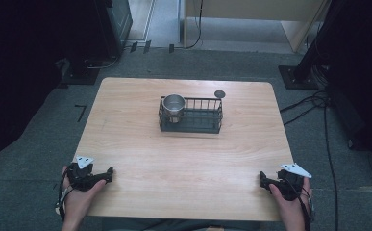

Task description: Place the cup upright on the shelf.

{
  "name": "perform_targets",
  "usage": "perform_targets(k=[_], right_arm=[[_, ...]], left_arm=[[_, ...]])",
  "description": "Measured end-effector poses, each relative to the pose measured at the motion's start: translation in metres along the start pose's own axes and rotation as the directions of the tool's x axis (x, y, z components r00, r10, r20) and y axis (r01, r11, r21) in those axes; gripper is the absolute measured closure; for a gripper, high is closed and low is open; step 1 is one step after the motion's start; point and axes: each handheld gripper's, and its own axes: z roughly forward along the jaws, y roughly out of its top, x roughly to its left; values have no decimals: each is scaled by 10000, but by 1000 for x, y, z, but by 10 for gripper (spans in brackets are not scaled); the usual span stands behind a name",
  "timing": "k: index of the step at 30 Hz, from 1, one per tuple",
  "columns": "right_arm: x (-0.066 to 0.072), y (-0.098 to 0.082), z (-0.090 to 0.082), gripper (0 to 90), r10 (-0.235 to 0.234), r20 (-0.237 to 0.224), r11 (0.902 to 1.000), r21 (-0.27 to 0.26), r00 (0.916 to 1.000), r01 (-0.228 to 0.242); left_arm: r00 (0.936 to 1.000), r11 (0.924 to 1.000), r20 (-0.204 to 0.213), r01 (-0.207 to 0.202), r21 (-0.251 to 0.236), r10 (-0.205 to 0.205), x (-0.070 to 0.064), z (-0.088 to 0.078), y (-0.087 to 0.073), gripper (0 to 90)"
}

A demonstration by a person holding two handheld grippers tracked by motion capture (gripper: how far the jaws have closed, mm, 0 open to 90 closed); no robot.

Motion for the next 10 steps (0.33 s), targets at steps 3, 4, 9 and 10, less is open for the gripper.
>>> perform_targets(k=[3,4,9,10], right_arm=[[0,0,0,9,-5,3,10000,-4,10000,5],[0,0,0,9,-8,6,10000,5,10000,8],[0,0,0,10,-1,14,10000,5,10000,1],[0,0,0,13,-15,16,10000,-3,10000,15]], left_arm=[[9999,10000,-68,91,-28,-91,-1,0,0,5],[9999,10000,-78,94,-17,-94,-1,0,0,5],[9999,10000,-78,90,-8,-90,-1,0,0,5],[9999,10000,-79,90,-7,-90,-1,0,1,5]])
